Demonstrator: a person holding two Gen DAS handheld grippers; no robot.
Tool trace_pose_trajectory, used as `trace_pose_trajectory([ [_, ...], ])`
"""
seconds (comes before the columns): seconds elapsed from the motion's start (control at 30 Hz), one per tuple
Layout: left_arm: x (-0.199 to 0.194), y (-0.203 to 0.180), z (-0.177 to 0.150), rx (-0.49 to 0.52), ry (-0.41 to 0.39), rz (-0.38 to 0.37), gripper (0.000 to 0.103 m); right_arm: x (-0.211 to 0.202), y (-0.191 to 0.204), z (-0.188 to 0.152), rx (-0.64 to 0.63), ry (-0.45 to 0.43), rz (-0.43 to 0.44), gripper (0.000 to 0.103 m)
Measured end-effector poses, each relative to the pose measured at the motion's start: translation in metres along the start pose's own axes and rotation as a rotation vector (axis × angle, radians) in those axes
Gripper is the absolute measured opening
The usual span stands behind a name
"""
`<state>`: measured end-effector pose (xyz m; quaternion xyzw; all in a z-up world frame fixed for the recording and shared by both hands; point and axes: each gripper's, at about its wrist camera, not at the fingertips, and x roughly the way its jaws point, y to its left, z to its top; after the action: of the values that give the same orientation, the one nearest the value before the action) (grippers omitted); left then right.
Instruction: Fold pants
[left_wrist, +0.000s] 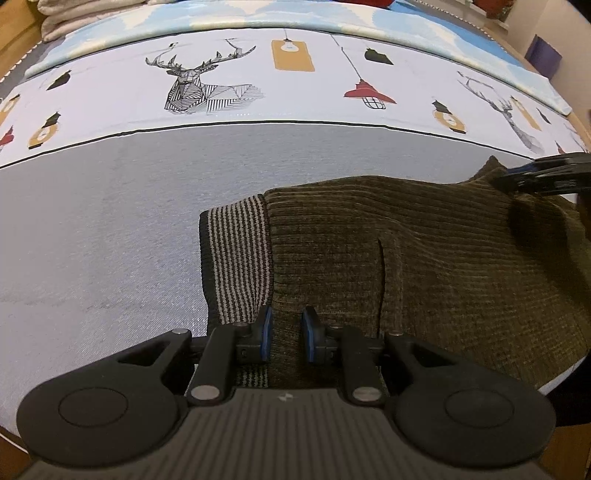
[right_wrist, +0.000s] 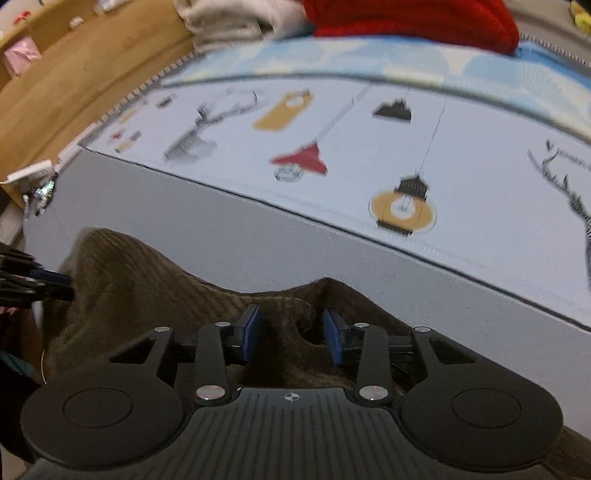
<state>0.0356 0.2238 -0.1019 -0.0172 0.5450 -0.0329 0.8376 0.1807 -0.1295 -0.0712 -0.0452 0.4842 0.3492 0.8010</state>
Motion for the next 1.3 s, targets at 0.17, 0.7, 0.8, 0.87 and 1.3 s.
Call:
trace_pose_trajectory([
  [0.17, -0.001, -0.001, 0.002, 0.015, 0.014, 0.001, 0.02, -0.004, -0.006, 0.022, 0.028, -0.105, 0.045, 0.01],
  [0.7, -0.014, 0.001, 0.006, -0.037, -0.034, -0.001, 0.023, -0.072, -0.074, -0.007, 0.136, -0.233, -0.253, 0.016],
  [0.8, -0.026, 0.003, 0.012, -0.072, -0.096, -0.022, 0.023, -0.093, -0.089, -0.026, 0.135, -0.217, -0.29, 0.016],
  [0.87, -0.031, -0.001, 0.016, -0.082, -0.138, -0.043, 0.023, -0.111, -0.111, -0.047, 0.191, -0.217, -0.326, 0.016],
  [1.3, 0.017, -0.046, 0.039, -0.003, 0.03, 0.125, 0.041, -0.248, -0.272, -0.194, 0.937, -0.388, -0.832, 0.025],
])
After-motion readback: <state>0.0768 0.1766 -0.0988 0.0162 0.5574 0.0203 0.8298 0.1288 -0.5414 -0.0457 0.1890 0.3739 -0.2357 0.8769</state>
